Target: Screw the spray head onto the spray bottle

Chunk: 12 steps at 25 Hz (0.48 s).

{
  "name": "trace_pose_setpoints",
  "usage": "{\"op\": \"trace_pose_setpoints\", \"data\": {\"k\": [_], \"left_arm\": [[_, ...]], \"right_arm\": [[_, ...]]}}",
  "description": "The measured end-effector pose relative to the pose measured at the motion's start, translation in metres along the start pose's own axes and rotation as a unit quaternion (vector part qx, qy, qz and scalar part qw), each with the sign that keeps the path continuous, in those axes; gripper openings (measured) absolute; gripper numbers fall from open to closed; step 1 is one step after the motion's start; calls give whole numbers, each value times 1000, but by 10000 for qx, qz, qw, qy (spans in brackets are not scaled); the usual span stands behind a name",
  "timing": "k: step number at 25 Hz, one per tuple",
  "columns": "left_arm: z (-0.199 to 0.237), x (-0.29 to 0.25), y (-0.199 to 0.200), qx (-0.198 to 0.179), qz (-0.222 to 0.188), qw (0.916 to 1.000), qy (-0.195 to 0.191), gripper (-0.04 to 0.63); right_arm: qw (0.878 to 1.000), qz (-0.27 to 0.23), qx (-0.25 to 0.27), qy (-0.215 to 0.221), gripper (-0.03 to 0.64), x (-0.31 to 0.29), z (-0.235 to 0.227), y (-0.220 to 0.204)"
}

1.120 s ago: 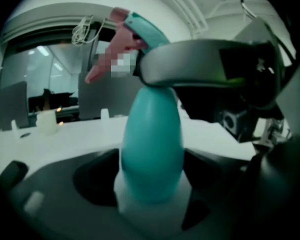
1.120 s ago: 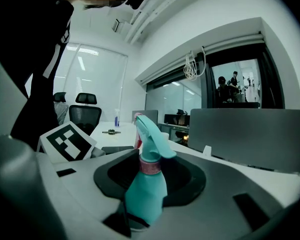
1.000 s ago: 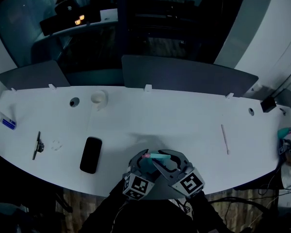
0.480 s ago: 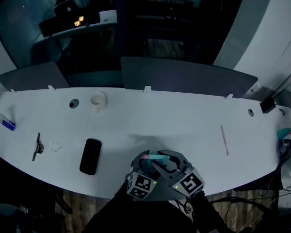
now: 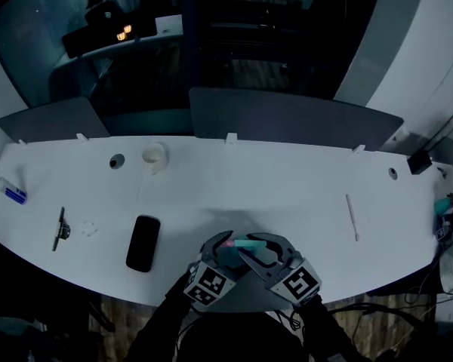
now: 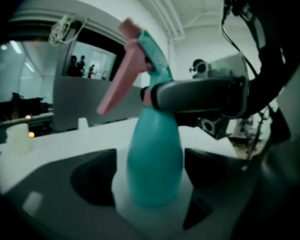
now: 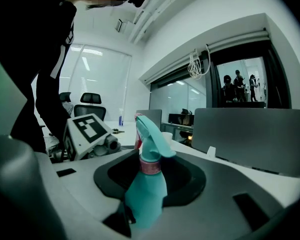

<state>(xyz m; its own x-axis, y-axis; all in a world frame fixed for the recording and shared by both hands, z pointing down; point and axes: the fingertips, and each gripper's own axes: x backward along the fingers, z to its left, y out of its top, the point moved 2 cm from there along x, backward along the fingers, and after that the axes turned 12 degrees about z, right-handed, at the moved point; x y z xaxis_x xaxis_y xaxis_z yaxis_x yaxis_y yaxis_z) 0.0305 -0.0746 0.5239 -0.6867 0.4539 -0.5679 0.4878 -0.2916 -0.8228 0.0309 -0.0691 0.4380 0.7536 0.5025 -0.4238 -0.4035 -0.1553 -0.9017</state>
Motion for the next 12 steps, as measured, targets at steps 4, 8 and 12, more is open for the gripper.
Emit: {"op": "trace_pose_setpoints", "data": {"k": [4, 8, 12], "left_arm": [[-4, -16, -2, -406, 412, 9958, -703, 398], [3, -11, -3, 202, 248, 9993, 206, 389], [7, -8, -6, 1208, 70, 9774, 1731, 390]], "right_arm": [[9999, 105, 19, -35, 144, 0, -2, -2], [9999, 100, 81, -78, 144, -7, -1, -1], [9999, 30, 8, -138, 143, -9, 1, -1]]}}
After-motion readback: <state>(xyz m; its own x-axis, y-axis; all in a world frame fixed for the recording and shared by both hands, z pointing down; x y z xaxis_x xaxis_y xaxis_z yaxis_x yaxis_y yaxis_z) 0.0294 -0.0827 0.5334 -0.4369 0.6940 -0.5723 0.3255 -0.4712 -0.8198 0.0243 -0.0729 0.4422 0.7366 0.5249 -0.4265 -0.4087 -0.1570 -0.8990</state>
